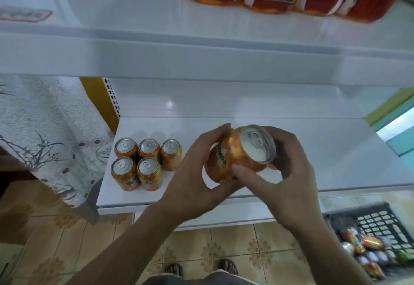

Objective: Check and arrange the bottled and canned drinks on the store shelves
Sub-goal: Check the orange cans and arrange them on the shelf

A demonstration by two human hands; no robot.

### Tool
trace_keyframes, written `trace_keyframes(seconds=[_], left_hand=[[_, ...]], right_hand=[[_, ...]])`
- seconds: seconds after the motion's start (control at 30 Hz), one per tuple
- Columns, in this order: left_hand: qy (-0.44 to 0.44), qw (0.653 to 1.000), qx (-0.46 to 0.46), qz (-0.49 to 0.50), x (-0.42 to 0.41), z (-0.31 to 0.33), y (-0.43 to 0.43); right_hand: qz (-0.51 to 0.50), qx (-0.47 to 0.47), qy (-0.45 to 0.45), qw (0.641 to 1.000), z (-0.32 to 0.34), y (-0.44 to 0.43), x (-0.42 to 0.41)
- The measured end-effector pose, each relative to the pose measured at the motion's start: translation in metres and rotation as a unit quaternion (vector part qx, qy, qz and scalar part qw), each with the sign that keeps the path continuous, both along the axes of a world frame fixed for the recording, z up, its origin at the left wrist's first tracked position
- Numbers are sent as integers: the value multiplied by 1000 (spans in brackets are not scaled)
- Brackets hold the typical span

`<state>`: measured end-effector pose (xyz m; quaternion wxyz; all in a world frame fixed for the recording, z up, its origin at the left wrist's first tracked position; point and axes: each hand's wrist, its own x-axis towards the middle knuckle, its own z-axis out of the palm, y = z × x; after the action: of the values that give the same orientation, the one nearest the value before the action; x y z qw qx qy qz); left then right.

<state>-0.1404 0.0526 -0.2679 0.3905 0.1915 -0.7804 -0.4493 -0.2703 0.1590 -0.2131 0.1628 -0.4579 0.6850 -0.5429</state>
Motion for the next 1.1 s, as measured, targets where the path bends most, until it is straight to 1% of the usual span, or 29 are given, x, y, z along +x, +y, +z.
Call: trace_keyframes(seconds=[0.03, 0.07, 0.1, 0.17, 0.23, 0.27, 0.33, 0.4, 0.47, 0.7, 0.83, 0.9, 0.97, 1.0, 1.03, 1.07, 1.1], left_hand=[[-2, 1000, 16, -7, 2, -1, 0], [3, 999, 32, -12, 4, -1, -1], [10, 999, 50, -18, 6, -3, -3], [21, 996, 86, -32, 9, -3, -4], [18, 994, 98, -52, 5, 0, -2], [13, 993, 96, -65, 2, 2, 0], [11, 992, 94, -88, -5, 8, 5], [19, 991, 90, -95, -12, 14, 7], [27, 992, 77, -91, -17, 18, 8], [38, 991, 88, -95, -20, 18, 9], [23, 990, 83, -110, -21, 21, 7], [12, 991, 75, -110, -21, 22, 3], [14, 994, 71, -87, -21, 23, -2], [26, 994, 83, -71, -22, 22, -3], [44, 991, 115, -52, -23, 22, -3], [69, 982, 173, -36, -24, 22, -1], [98, 965, 241, -19, -26, 22, 1]], right_hand=[[-19, 2, -125, 992, -4, -1, -3], [-36, 0, -244, 969, -10, -2, -7], [-38, -3, -349, 936, -15, -4, -9], [-1, 0, -506, 862, -23, -9, -9], [25, 19, -623, 782, -27, -12, -5], [33, 26, -663, 748, -29, -13, -2], [65, 27, -708, 703, -33, -15, 1], [97, 22, -730, 676, -36, -17, 4], [111, 14, -740, 663, -37, -19, 4], [115, 22, -743, 659, -42, -19, -1], [88, 20, -719, 689, -44, -19, -7], [89, 12, -686, 722, -44, -19, -10], [88, 26, -632, 770, -42, -20, -12], [84, 22, -602, 794, -44, -21, -14], [81, 11, -569, 818, -46, -21, -15], [76, -3, -534, 842, -48, -20, -16], [68, -19, -494, 867, -49, -19, -17]])
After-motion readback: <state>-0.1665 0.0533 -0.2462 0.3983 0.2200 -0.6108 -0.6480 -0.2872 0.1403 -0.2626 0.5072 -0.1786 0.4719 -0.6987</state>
